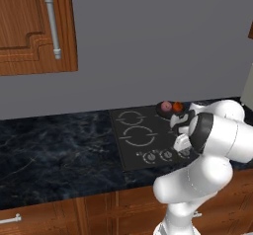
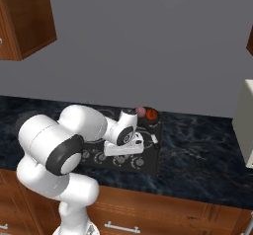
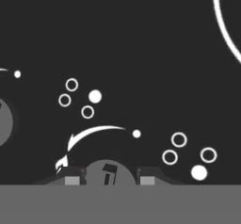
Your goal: Place the pan on the rear right burner on the stove. Then place the tomato and the onion in the pan and turn on the rear right burner.
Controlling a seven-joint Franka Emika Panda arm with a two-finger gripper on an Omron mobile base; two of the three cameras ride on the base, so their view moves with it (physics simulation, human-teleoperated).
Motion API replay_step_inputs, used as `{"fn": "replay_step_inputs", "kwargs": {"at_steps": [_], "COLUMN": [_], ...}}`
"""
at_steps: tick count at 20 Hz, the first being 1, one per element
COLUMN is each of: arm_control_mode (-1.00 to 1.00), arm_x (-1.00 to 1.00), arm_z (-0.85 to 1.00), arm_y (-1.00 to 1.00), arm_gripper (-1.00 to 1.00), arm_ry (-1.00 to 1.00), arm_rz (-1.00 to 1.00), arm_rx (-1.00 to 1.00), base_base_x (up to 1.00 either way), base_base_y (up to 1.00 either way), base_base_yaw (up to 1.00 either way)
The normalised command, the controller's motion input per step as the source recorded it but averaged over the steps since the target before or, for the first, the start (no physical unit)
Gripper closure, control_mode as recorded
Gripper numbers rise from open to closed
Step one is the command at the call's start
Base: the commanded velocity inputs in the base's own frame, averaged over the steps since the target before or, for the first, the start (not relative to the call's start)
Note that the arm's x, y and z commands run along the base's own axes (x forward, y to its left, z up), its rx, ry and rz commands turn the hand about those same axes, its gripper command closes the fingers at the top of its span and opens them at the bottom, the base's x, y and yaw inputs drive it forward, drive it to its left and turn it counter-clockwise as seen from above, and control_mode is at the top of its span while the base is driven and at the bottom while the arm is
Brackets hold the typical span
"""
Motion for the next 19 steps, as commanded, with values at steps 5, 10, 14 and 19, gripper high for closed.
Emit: {"fn": "replay_step_inputs", "kwargs": {"at_steps": [5, 10, 14, 19], "arm_control_mode": [-1.00, -1.00, -1.00, -1.00], "arm_x": [0.00, -0.03, -0.13, -0.17], "arm_z": [-0.14, -0.23, -0.22, -0.12], "arm_y": [0.00, 0.00, 0.00, 0.00], "arm_gripper": [1.00, 1.00, 1.00, 1.00], "arm_ry": [0.11, 0.03, 0.00, 0.00], "arm_rz": [0.42, 0.46, 0.46, 0.45], "arm_rx": [0.00, 0.00, 0.00, 0.00], "base_base_x": [0.00, 0.00, 0.00, 0.00], "base_base_y": [0.00, 0.00, 0.00, 0.00], "base_base_yaw": [0.00, 0.00, 0.00, 0.00]}}
